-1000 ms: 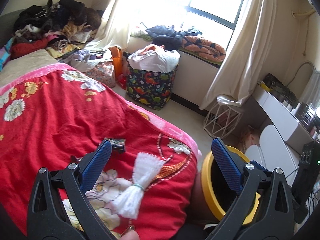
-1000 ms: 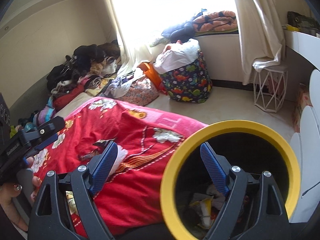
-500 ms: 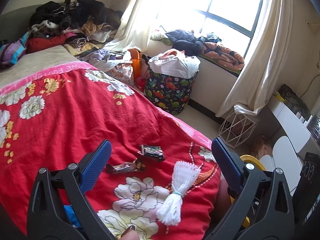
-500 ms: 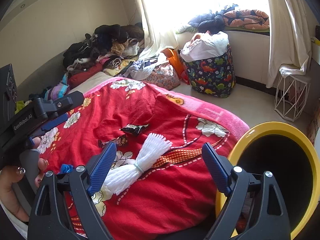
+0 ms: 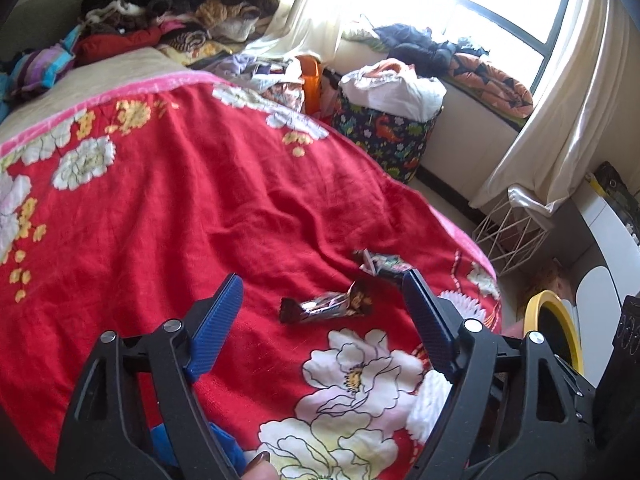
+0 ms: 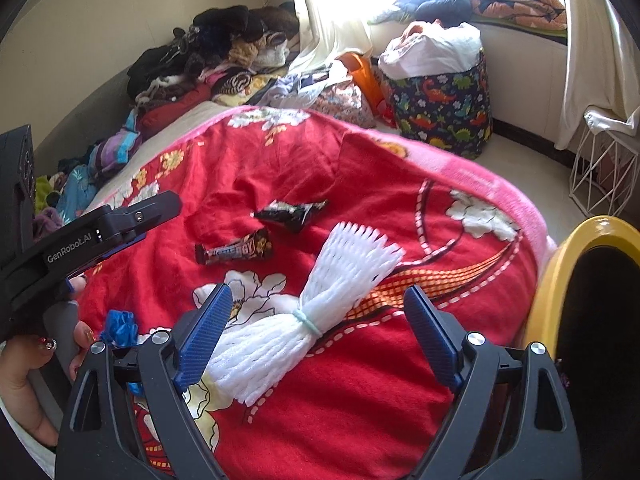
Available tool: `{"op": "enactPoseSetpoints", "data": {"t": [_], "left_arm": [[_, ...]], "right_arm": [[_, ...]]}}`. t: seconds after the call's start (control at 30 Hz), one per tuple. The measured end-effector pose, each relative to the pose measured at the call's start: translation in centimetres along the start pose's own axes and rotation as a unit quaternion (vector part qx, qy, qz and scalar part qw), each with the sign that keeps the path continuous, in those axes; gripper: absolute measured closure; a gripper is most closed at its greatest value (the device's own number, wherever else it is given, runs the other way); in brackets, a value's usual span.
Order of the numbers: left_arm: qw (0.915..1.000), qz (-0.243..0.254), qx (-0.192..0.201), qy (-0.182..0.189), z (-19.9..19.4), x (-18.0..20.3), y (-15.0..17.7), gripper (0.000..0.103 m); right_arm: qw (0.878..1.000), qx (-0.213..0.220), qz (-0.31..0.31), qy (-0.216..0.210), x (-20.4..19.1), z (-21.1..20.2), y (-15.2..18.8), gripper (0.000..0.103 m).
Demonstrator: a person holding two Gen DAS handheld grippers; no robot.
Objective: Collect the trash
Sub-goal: 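Grasp the white foam tassel with right tool while left tool grasps the silver chocolate wrapper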
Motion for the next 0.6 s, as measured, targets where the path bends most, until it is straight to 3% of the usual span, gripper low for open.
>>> {"op": "enactPoseSetpoints", "data": {"t": [0.07, 0.23, 0.27, 0.33, 0.43, 0.53, 0.6], "left_arm": [[0.9999, -0.002, -0.011, -0.001, 0.8, -0.3, 0.4, 0.036], [0.9991, -0.002, -0.042, -0.003, 3.2, -0.8, 1.0, 0.037], [0.9989, -0.002, -0.046, -0.005, 3.6, -0.9, 1.2, 0.037], [0.9983, -0.007, -0.057, -0.006, 4.4, -1.2, 1.4, 0.038], [0.9977, -0.012, -0.067, -0.007, 5.2, -1.5, 2.0, 0.043], [0.9978, -0.008, -0.065, -0.007, 5.5, -1.2, 2.3, 0.046], [0.9978, -0.004, -0.066, -0.006, 5.5, -1.0, 2.4, 0.054]], "right_arm": [[1.0, -0.016, -0.001, -0.005, -0.2, 1.3, 0.5, 0.019], [0.998, -0.058, 0.003, -0.014, -0.1, 3.9, 1.8, 0.034], [0.998, -0.059, 0.007, -0.017, 0.1, 4.1, 2.0, 0.036], [0.998, -0.057, 0.011, -0.024, 0.2, 4.0, 2.3, 0.053], [0.998, -0.055, 0.01, -0.036, 0.2, 3.5, 2.3, 0.066], [0.998, -0.05, 0.016, -0.042, 0.4, 2.7, 2.3, 0.071], [0.998, -0.044, 0.021, -0.044, 0.5, 2.1, 2.4, 0.072]]}}
Point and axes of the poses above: each gripper's, at about its wrist camera, not at the fingertips, and z roughly the way its jaws point, x to its right, y to its underside, the point moved 1 cm from there along z, roughly the way its jaws point, and after that the axes turned 4 degrees about x, right-handed, at the moved point
